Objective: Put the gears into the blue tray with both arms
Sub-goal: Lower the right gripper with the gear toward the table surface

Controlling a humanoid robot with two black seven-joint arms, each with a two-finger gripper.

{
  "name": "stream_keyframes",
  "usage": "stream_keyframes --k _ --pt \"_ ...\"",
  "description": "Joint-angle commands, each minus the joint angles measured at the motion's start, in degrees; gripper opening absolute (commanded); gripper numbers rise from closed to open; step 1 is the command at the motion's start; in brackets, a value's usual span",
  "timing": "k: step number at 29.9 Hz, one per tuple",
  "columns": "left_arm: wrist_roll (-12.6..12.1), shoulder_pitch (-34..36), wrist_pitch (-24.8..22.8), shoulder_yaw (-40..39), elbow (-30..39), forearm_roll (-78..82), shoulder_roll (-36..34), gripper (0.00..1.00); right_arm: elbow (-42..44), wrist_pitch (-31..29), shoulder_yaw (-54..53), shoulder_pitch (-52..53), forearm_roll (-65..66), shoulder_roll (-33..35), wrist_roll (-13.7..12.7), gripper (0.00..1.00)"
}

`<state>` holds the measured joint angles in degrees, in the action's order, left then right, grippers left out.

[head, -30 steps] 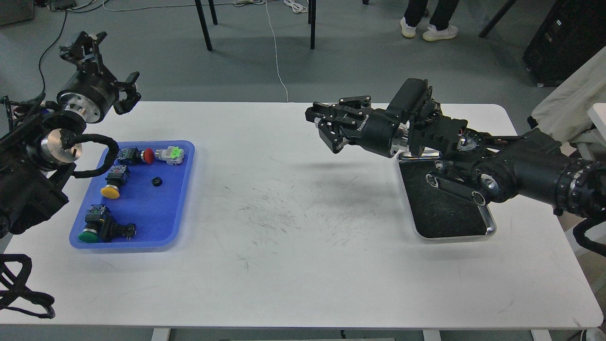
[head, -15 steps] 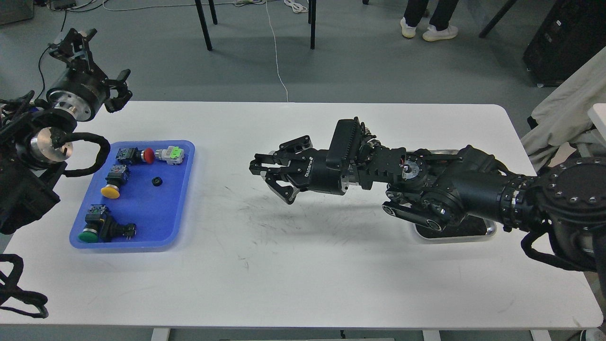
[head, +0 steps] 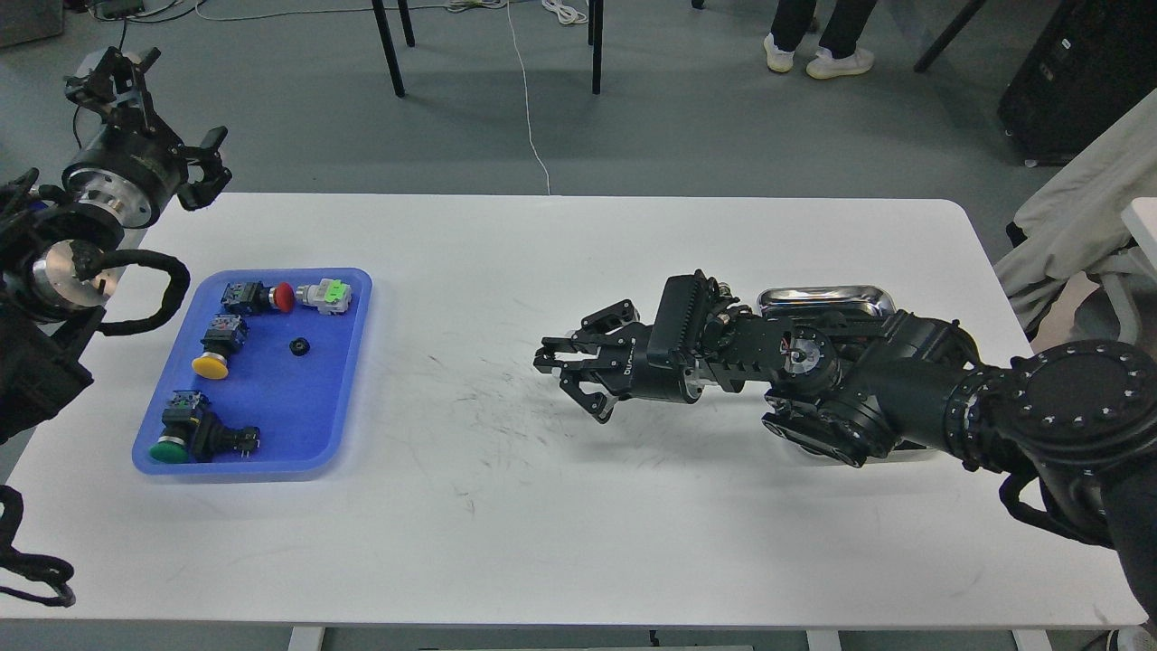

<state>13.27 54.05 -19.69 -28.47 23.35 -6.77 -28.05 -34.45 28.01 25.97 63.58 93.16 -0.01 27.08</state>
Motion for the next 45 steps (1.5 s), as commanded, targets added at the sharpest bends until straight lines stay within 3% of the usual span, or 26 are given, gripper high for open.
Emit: stream_keyframes --k 1,29,45 --pt "0.0 0.0 0.0 0.0 0.3 0.0 -0.3 0.99 0.0 0.0 0.0 -0.2 0.0 0.0 0.0 0.01" --pt "0.0 -0.1 0.0 0.1 0.6 0.0 -2.3 0.99 0.0 0.0 0.8 -2.5 5.3 0.0 0.3 0.01" --pt "0.0 0.1 0.0 2.0 0.8 0.0 -4.4 0.99 -0.1 0.0 -7.5 -6.5 5.4 0.0 0.3 0.01"
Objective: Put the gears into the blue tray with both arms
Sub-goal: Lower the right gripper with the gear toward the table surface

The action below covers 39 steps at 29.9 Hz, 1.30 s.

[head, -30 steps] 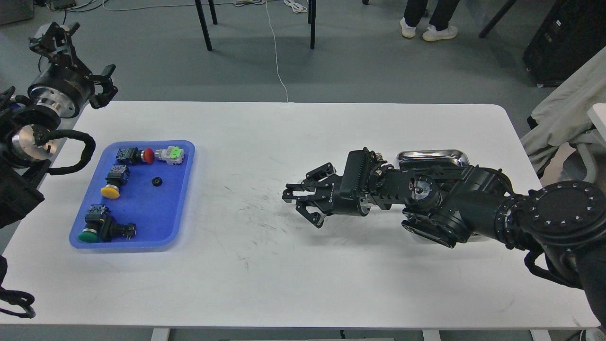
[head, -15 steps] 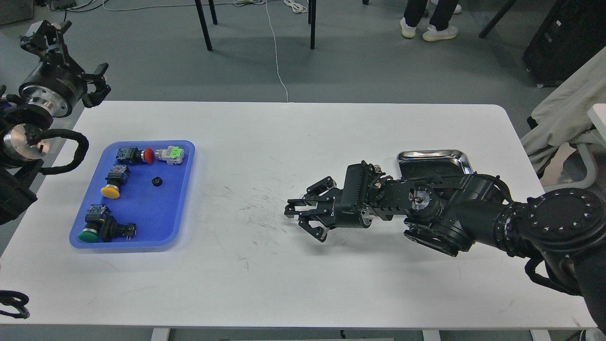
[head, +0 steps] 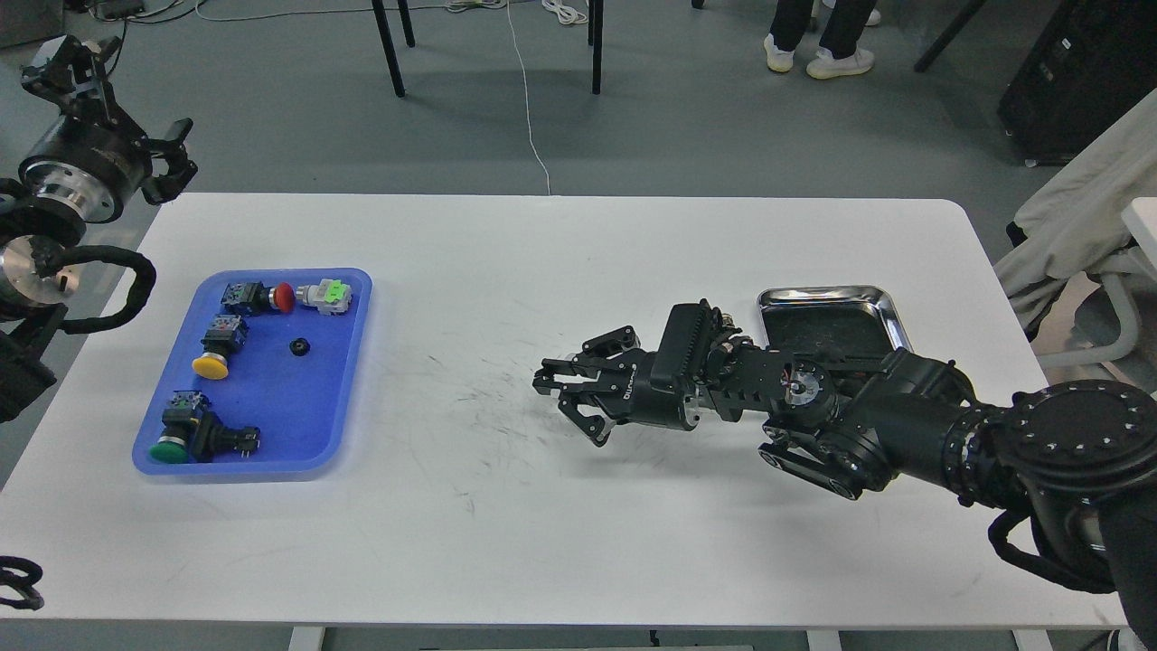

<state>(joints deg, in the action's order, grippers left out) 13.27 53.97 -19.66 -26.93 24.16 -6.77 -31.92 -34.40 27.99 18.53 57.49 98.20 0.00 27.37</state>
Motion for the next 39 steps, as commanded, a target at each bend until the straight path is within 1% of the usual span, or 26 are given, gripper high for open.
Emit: stream_keyframes --k 1,14,27,32,34,36,39 --pt "0.0 0.3 0.0 0.6 0.0 0.0 -0.6 0.99 -0.2 0.0 -0.1 -0.4 0.3 0.0 0.0 0.01" --pt "0.0 0.3 0.0 0.6 0.8 0.0 -1.7 0.99 -0.6 0.0 0.0 -4.8 3.6 0.0 0.1 0.01" --pt "0.0 0.3 0.0 0.6 2.0 0.0 -2.9 0.99 -0.3 0.0 -0.2 -4.6 3.7 0.0 0.0 0.01" --pt "0.0 0.3 0.0 1.4 2.0 0.0 -2.9 0.99 -0.5 0.0 -2.6 -4.6 2.3 0.0 -0.5 0.01" --pt "0.0 0.3 0.0 1.4 2.1 0.0 -3.1 0.99 -1.4 0.0 -6.4 -4.6 -0.3 0.0 -0.7 0.01" --pt "0.0 0.3 0.0 1.4 2.1 0.0 -3.5 0.99 -3.0 0.0 -10.2 -4.5 -7.0 0.0 -0.7 0.01" --pt "0.0 0.3 0.0 1.7 2.9 0.0 -4.1 0.99 -3.6 0.0 -11.0 -4.1 -15.4 0.0 -0.9 0.01"
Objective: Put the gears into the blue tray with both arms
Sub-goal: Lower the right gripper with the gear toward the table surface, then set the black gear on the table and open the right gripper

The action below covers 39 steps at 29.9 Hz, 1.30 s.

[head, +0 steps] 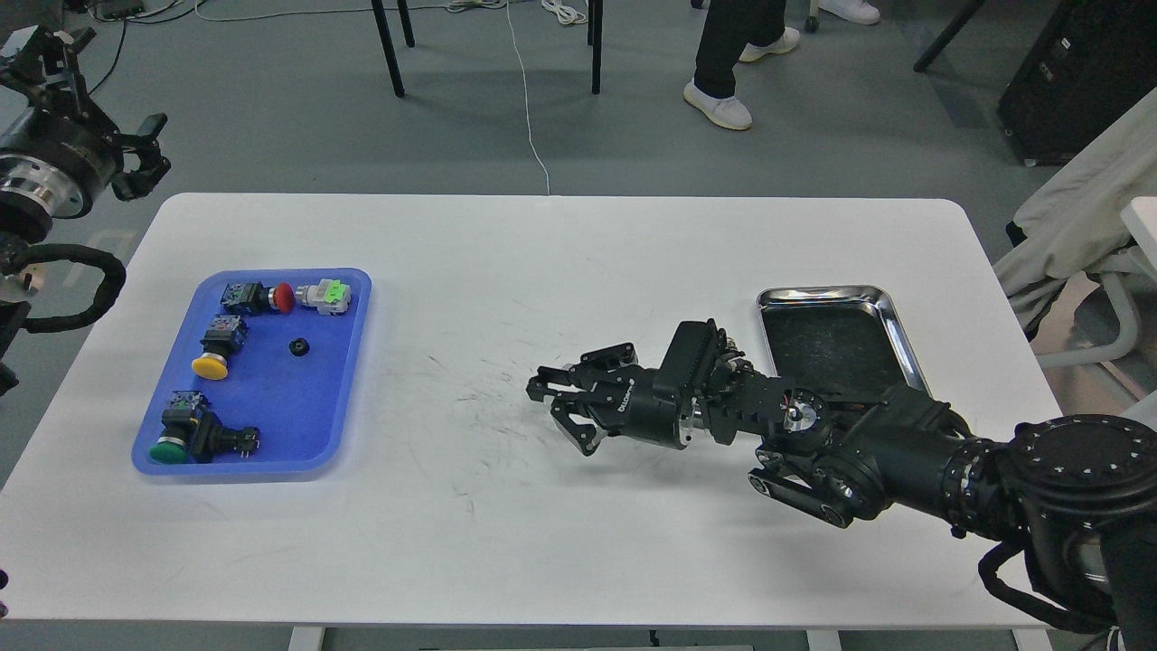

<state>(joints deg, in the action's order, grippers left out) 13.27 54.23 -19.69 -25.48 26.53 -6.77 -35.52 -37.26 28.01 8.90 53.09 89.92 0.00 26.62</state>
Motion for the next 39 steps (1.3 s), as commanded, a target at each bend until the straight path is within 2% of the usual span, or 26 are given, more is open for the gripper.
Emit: stream_keyframes --k 1,2,10,17,21,25,30,39 --pt "0.0 0.0 0.0 0.3 0.5 0.0 -0.8 0.99 -0.9 0.0 -1.3 0.5 -9.4 0.0 -0.5 0.01" --pt "0.0 0.1 0.0 0.3 0.5 0.0 -0.9 0.99 -0.9 -0.3 -1.3 0.8 -12.5 0.0 -1.0 0.01" --pt "-0.1 0.1 0.0 0.4 1.4 0.0 -2.3 0.99 -0.1 -18.1 -1.5 3.5 -37.4 0.0 -0.2 0.01" --pt "-0.1 0.4 0.0 2.4 2.7 0.0 -4.1 0.99 -0.2 -28.1 -1.0 3.1 -46.2 0.0 0.0 0.01" --pt "-0.1 0.4 0.0 2.4 3.3 0.0 -4.6 0.99 -1.1 -32.4 -1.3 2.7 -46.8 0.0 1.4 0.01" --pt "-0.1 0.5 0.0 2.4 3.4 0.0 -4.7 0.99 -2.6 -38.1 -1.0 2.4 -46.2 0.0 1.4 0.02" --pt "-0.1 0.5 0.0 2.4 4.1 0.0 -5.7 0.99 -5.6 -40.4 2.3 2.2 -43.2 0.0 1.4 0.02" --pt "-0.1 0.5 0.0 2.4 4.2 0.0 -5.8 0.99 -7.2 -39.7 4.1 2.3 -30.2 0.0 1.4 0.02"
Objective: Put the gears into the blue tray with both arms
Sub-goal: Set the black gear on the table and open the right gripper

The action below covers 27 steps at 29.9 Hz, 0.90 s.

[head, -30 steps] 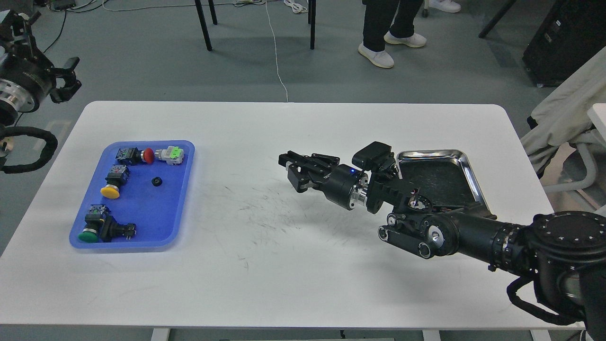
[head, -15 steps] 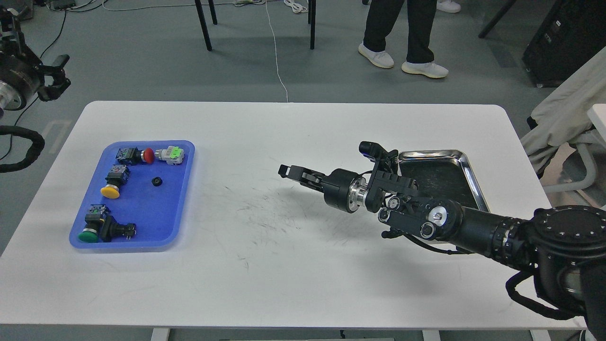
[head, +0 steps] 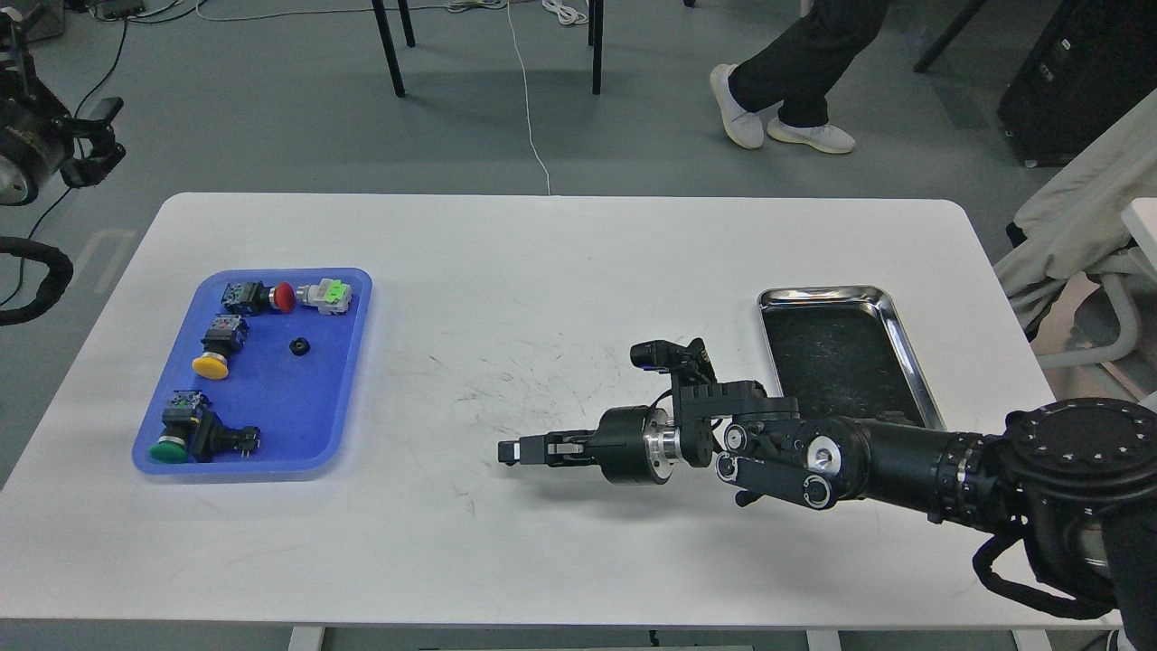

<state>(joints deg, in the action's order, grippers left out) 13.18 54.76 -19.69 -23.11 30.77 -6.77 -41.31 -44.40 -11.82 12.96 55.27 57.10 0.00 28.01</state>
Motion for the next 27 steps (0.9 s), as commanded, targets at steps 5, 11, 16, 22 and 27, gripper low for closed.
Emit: stream_keyframes --k 5,11,16,22,27 --pt "0.0 0.0 0.0 0.0 0.0 0.0 0.1 0.99 0.5 1.7 0.0 0.3 5.6 0.0 0.0 0.02" --pt "0.1 0.0 0.0 0.0 0.0 0.0 0.1 0.99 0.5 3.4 0.0 0.8 5.7 0.0 0.0 0.02" --pt "0.1 0.0 0.0 0.0 0.0 0.0 0.1 0.99 0.5 4.0 0.0 0.9 5.6 0.0 0.0 0.04" --pt "0.1 0.0 0.0 0.0 0.0 0.0 0.2 0.99 0.7 6.3 -0.3 0.8 4.8 0.0 0.0 0.36" --pt "0.1 0.0 0.0 0.0 0.0 0.0 0.1 0.99 0.6 6.8 -0.7 0.8 3.2 0.0 0.0 0.64"
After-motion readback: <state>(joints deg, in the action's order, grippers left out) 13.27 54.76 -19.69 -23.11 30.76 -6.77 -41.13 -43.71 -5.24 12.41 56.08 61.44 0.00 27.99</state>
